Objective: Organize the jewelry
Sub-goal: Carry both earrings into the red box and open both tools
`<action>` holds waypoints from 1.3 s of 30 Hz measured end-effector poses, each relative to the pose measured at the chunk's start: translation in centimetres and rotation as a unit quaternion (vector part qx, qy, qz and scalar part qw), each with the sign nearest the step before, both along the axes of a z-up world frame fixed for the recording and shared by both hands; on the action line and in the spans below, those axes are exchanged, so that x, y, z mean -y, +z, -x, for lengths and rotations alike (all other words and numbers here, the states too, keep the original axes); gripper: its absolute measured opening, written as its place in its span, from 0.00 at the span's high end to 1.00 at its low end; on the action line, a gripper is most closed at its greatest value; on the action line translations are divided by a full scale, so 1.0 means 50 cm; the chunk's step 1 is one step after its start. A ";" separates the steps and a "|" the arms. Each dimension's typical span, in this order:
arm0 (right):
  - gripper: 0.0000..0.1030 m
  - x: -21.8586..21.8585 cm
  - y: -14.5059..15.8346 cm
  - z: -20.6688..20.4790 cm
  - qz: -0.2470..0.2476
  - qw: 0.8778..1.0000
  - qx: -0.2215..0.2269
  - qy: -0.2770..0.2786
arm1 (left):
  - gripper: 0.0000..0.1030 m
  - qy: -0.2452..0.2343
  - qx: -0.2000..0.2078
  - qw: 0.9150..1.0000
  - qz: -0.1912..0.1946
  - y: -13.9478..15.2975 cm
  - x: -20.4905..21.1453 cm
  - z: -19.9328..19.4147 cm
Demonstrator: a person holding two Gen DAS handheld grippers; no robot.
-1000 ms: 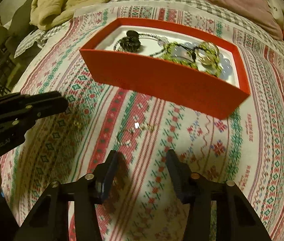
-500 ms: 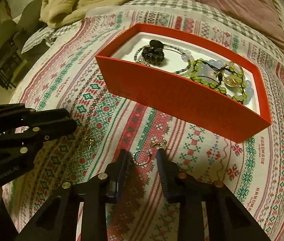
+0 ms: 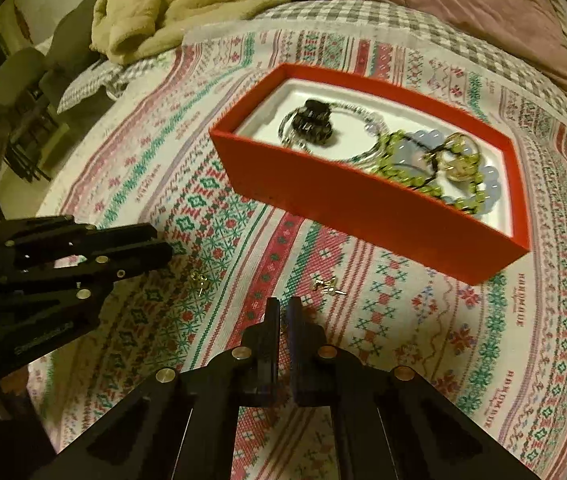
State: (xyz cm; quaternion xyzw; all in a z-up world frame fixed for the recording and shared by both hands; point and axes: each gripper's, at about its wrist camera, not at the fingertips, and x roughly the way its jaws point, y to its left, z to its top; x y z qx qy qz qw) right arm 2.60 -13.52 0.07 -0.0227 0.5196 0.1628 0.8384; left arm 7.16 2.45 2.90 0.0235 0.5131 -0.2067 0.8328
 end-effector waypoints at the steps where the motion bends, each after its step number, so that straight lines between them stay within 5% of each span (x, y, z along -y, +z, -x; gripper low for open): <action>1: 0.96 0.007 0.006 0.000 -0.006 1.000 0.001 -0.004 | 0.80 0.002 0.000 1.000 0.002 0.002 -0.002 -0.001; 6: 0.95 0.027 0.025 0.005 -0.021 0.999 0.013 -0.022 | 0.80 0.002 0.000 1.000 0.005 0.006 0.001 0.003; 12: 0.40 -0.005 -0.012 0.029 0.010 1.000 0.009 0.014 | 0.80 -0.010 -0.008 1.000 -0.008 -0.015 0.015 0.011; 20: 0.45 -0.041 -0.053 0.019 0.048 0.998 0.022 0.036 | 0.80 -0.012 -0.008 1.000 -0.013 -0.019 0.020 0.015; 27: 0.84 -0.049 -0.052 0.011 0.045 0.998 0.022 0.040 | 0.80 -0.011 -0.009 1.000 -0.012 -0.018 0.021 0.019; 39: 0.85 -0.020 -0.018 0.015 0.025 0.999 0.010 0.026 | 0.80 -0.005 -0.006 1.000 -0.006 0.000 0.015 0.009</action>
